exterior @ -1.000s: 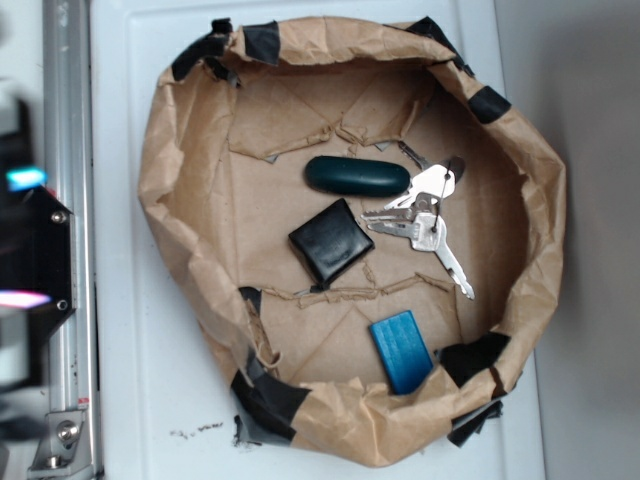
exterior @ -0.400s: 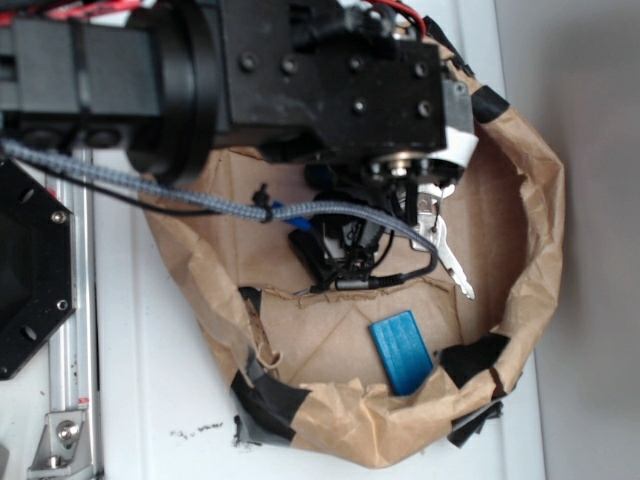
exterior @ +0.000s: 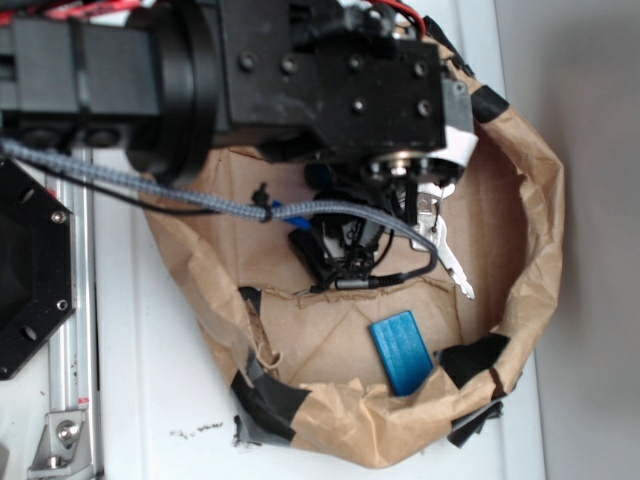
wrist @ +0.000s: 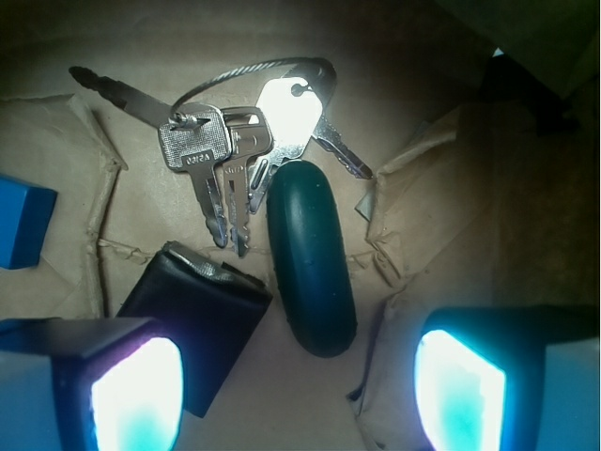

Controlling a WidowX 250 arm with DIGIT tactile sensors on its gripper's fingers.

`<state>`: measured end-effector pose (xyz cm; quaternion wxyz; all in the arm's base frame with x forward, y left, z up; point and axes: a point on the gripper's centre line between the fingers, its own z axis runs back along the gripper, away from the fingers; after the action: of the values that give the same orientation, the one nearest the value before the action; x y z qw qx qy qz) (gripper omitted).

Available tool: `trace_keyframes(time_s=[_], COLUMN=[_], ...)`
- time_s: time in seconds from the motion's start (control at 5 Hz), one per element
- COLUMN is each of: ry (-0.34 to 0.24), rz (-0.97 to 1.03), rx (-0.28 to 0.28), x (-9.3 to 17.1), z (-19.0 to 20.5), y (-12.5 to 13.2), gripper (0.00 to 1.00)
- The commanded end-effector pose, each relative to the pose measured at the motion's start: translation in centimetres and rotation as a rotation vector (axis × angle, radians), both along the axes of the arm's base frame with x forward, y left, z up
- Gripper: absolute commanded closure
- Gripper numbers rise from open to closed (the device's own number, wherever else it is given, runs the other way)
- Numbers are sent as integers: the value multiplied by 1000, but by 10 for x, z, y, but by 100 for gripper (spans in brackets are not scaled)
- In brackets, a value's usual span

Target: Grab the plastic pickle.

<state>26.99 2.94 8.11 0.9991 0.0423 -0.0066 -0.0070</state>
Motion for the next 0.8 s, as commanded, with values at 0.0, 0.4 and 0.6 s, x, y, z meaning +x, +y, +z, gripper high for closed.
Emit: trace_keyframes(time_s=[0.0,0.4,0.6], ry=[-85,-79,-81], rz=[3,38,102], rx=[-91,-93,-53], x=[23,39,39], z=[-8,-26,-36], y=[4,16,33], gripper=[0,0,0])
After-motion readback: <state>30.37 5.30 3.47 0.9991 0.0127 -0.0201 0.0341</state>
